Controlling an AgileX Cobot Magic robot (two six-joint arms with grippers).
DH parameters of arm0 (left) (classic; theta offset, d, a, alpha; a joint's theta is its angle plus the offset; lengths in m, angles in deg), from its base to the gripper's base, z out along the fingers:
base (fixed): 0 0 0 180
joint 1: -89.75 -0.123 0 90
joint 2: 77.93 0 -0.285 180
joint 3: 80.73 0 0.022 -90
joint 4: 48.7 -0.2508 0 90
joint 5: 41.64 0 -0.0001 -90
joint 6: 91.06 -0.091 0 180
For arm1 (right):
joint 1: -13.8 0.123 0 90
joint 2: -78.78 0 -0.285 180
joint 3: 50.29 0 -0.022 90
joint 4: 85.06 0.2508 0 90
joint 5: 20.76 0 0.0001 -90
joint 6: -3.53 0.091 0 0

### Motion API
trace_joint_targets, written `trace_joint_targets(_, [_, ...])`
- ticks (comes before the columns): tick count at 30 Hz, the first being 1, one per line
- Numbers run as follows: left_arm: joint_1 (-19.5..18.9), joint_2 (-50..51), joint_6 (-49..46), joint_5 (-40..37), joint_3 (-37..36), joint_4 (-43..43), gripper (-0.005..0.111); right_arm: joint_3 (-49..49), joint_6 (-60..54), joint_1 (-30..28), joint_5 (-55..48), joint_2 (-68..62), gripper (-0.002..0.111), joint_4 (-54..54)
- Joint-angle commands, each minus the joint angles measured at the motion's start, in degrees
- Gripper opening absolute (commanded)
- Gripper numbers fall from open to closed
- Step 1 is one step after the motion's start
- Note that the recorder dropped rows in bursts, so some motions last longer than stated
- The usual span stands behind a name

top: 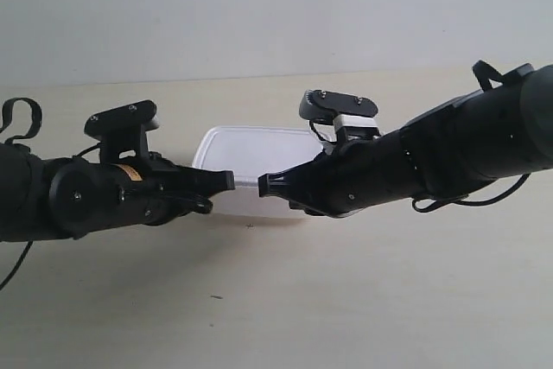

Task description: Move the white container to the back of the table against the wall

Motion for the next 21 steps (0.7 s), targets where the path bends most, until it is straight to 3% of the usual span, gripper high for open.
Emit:
trace_joint_targets(1, [-1.4,1.0,-1.7,-1.0,1.4,-0.6,0.000,-1.4,-1.4,0.2,2.0,-0.4,0.000,0.0])
trace_joint_targets(21, [-3.5,3.6,-1.8,-0.5,2.2,-0.3,0.000,-10.1,-1.5,0.2,2.5,-7.2,0.000,0.0])
